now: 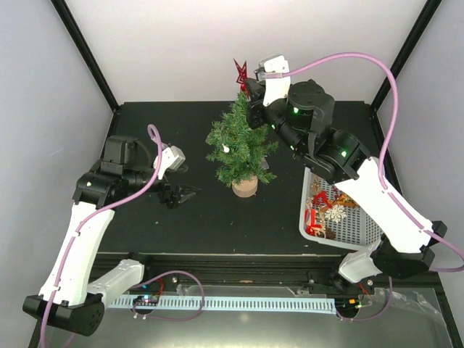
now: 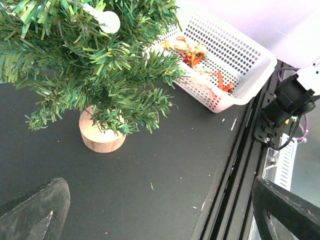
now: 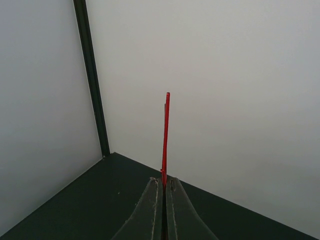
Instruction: Decorate the small christmas tree
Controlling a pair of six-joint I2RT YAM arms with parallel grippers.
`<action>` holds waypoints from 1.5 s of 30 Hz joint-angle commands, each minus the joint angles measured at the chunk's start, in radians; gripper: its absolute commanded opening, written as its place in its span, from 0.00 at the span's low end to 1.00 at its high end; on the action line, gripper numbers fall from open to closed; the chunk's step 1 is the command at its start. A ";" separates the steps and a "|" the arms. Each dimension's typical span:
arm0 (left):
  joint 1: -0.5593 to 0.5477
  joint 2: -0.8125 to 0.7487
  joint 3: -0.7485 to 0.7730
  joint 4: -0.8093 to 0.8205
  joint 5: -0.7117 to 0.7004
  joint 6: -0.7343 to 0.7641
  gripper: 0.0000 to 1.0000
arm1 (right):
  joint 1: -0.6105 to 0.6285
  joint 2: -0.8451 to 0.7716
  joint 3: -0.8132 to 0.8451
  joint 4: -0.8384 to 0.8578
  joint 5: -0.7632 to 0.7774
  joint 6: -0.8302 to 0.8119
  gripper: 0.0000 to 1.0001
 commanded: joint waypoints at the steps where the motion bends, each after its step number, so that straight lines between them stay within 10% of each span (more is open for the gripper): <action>1: 0.011 -0.021 -0.001 0.021 0.032 -0.009 0.99 | -0.004 -0.042 0.004 0.054 0.033 0.000 0.01; 45: 0.018 -0.026 -0.006 0.023 0.043 -0.014 0.99 | -0.004 -0.021 -0.008 0.027 -0.049 0.049 0.01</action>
